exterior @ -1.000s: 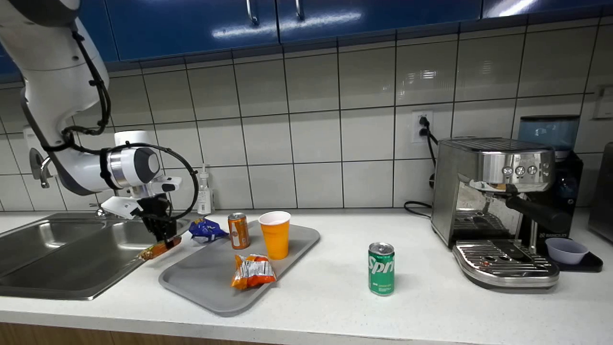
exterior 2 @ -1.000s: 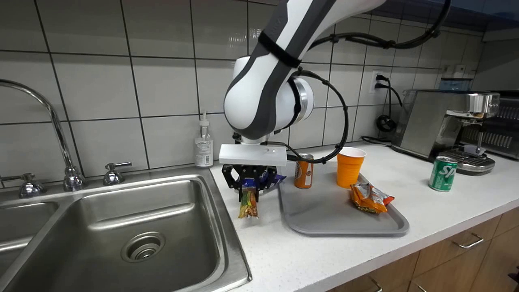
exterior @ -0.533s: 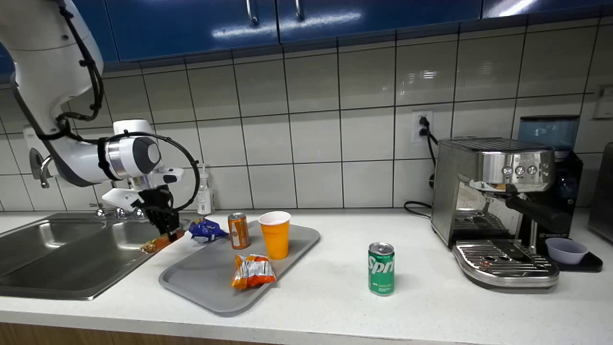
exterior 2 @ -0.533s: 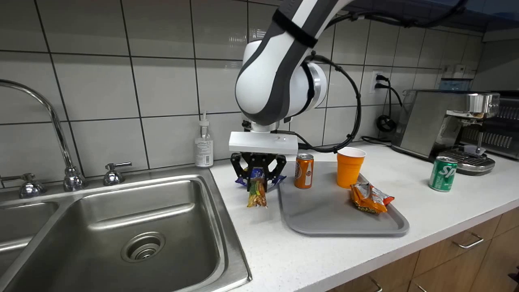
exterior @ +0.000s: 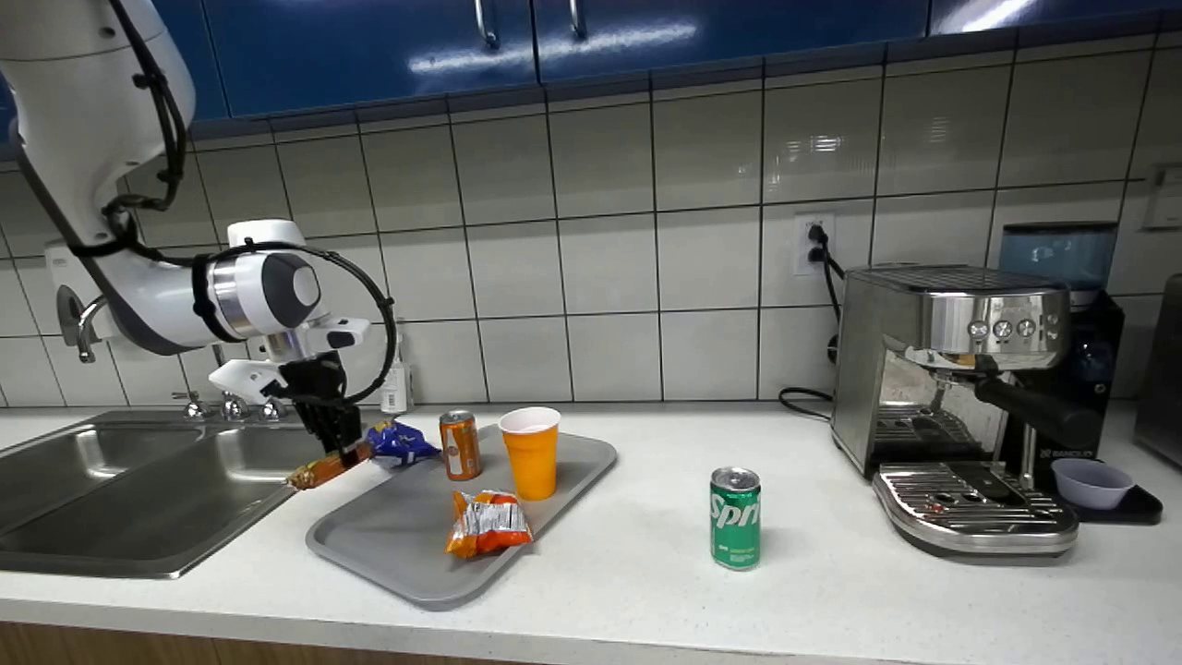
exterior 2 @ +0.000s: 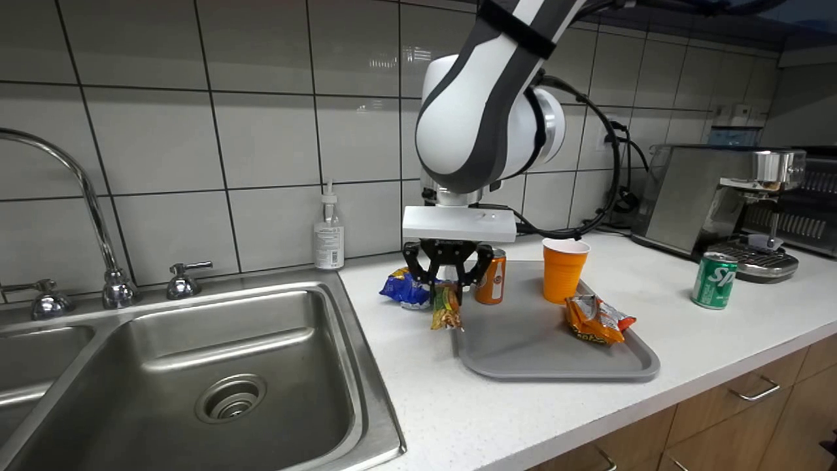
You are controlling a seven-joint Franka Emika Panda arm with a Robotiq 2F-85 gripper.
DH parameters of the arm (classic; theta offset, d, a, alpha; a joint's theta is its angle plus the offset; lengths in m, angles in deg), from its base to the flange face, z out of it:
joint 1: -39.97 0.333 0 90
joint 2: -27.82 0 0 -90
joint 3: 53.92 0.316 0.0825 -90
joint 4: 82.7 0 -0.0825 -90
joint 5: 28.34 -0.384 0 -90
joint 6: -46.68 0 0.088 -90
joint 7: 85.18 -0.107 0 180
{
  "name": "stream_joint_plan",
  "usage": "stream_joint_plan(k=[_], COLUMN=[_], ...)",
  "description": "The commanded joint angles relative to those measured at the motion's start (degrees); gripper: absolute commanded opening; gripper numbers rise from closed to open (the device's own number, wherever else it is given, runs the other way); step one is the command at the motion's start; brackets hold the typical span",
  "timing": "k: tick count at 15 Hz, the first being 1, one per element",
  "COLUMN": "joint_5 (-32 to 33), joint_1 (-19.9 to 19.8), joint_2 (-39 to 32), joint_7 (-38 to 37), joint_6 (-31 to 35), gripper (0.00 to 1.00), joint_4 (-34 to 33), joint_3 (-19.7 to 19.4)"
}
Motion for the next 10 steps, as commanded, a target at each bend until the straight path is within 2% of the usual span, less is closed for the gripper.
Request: stream_joint_plan(k=[1,10], joint_5=[2.1,2.6], joint_1=[-0.3,-2.6], joint_2=[4.1,5.4], joint_7=[-2.4,-2.4], joint_6=[1.7,3.1], gripper=[0.17,0.17], joint_4=[4.7,8.2], joint_3=[-1.4,-4.3])
